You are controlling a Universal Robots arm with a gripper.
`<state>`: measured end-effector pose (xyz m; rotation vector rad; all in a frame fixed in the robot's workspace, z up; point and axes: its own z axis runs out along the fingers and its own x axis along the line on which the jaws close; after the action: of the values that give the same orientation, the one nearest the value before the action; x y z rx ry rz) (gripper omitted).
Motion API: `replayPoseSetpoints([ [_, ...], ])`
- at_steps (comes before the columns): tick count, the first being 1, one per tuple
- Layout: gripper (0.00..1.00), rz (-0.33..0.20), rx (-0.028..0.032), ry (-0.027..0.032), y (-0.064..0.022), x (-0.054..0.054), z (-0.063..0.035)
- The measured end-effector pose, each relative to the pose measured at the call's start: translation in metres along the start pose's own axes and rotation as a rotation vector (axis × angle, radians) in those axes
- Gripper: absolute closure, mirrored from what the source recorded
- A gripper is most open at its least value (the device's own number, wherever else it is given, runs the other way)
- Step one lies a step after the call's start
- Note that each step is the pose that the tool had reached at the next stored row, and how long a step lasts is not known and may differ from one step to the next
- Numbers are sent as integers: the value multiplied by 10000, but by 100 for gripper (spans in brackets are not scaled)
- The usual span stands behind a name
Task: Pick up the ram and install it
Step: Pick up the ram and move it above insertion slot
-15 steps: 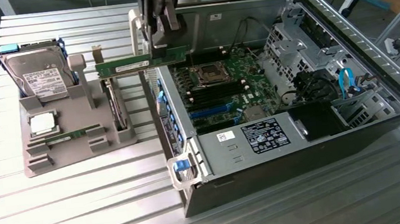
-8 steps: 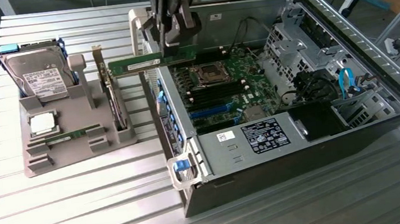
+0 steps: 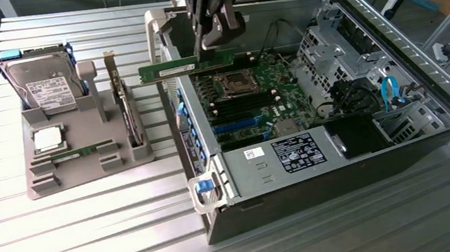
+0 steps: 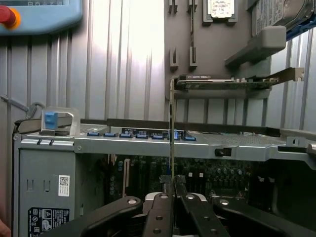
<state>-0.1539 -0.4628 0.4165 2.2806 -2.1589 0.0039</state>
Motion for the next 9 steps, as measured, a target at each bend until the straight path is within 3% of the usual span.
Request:
replayPoseSetpoints([
  [9,88,-1,0,1,-235,17,0],
])
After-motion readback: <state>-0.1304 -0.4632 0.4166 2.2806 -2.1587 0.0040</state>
